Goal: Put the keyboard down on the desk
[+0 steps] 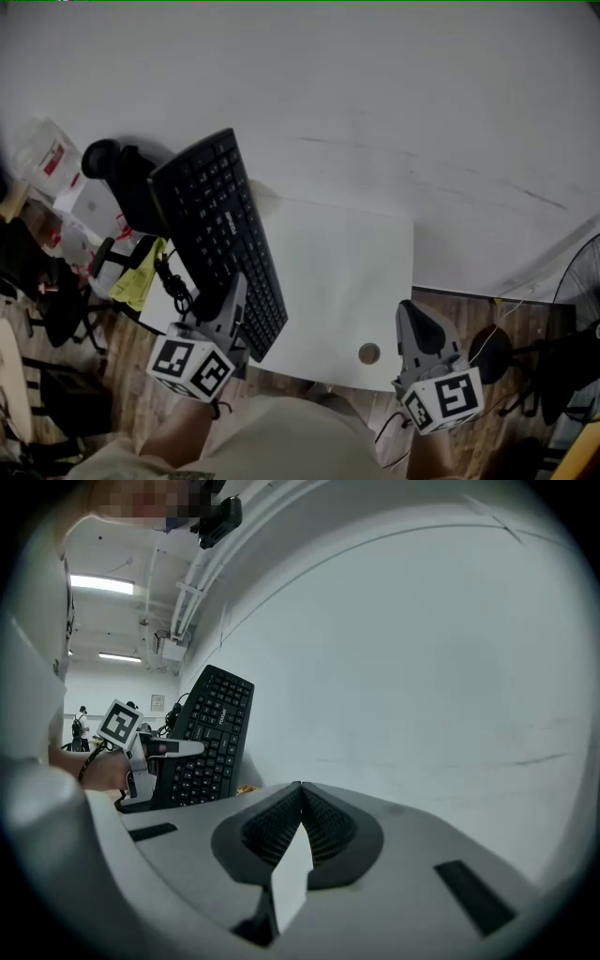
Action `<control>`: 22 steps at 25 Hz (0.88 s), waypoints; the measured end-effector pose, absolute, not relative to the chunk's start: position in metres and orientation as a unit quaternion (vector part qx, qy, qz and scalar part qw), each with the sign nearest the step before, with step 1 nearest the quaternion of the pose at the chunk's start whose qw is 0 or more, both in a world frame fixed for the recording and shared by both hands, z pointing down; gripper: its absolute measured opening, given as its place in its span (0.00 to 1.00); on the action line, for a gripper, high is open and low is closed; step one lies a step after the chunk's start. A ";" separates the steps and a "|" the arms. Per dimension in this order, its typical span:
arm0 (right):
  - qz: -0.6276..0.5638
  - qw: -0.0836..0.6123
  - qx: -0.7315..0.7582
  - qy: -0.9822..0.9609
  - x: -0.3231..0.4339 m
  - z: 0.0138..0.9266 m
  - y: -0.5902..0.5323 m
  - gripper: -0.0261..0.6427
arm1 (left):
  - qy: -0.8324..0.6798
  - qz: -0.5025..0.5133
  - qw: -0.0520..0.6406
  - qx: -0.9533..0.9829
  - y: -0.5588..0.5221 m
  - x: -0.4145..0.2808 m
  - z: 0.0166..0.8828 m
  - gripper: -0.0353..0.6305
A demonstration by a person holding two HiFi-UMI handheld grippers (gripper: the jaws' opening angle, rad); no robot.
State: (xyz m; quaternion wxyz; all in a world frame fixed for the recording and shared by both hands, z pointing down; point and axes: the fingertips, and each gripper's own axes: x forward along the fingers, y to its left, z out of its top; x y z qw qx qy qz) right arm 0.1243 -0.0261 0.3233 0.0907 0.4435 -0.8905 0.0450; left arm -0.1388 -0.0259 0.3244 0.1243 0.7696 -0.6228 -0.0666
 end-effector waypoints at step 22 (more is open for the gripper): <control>0.073 0.082 0.450 -0.886 0.139 0.340 -0.086 0.08 | -0.573 -0.093 0.245 0.776 -0.094 -0.107 0.358 0.17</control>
